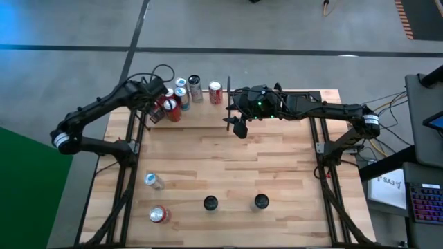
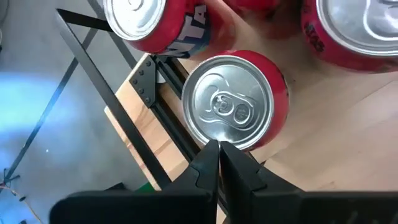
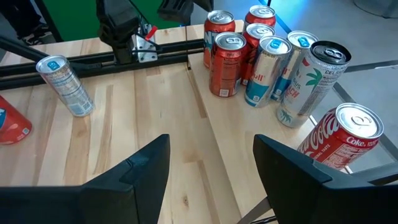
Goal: Place canned beverage on shelf
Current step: Put the top orange soda can on the shelf aligned with the other orange soda can
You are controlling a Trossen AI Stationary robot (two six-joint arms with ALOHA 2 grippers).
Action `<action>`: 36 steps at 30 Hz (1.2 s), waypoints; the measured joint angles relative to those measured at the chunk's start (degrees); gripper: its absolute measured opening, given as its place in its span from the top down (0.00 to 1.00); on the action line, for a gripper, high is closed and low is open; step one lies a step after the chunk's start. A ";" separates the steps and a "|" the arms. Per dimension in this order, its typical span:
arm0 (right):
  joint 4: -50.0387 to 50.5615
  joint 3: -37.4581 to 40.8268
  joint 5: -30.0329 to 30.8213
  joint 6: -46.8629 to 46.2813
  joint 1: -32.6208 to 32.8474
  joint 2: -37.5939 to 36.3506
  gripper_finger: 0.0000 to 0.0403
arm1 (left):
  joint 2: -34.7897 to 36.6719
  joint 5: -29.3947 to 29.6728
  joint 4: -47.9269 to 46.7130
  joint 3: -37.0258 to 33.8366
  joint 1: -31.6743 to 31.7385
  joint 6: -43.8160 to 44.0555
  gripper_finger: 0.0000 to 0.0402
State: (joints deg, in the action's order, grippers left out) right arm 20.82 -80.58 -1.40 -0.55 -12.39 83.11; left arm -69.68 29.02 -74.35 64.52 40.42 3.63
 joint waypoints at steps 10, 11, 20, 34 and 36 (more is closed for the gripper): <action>0.00 0.00 -0.01 0.32 -0.01 0.37 0.46 | 3.97 -17.05 -0.35 0.17 -0.63 -4.53 1.00; 0.00 0.00 0.01 0.38 -0.01 0.37 0.46 | 4.05 -18.14 -0.29 0.09 -0.63 -4.89 1.00; 0.00 0.00 0.01 1.21 0.00 0.37 0.46 | 1.39 -11.41 1.95 -2.36 -0.63 -4.67 1.00; 0.02 0.00 0.01 1.15 0.01 0.37 0.46 | -0.63 -3.04 4.98 -2.45 -0.56 -4.64 1.00; 0.00 0.00 -0.01 1.15 -0.01 0.37 0.46 | -0.71 -2.04 5.07 -2.45 -0.57 -4.65 1.00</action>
State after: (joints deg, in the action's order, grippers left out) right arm 20.82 -80.58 -1.41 0.60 -12.40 83.48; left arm -70.39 26.97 -69.28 62.06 39.86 -1.02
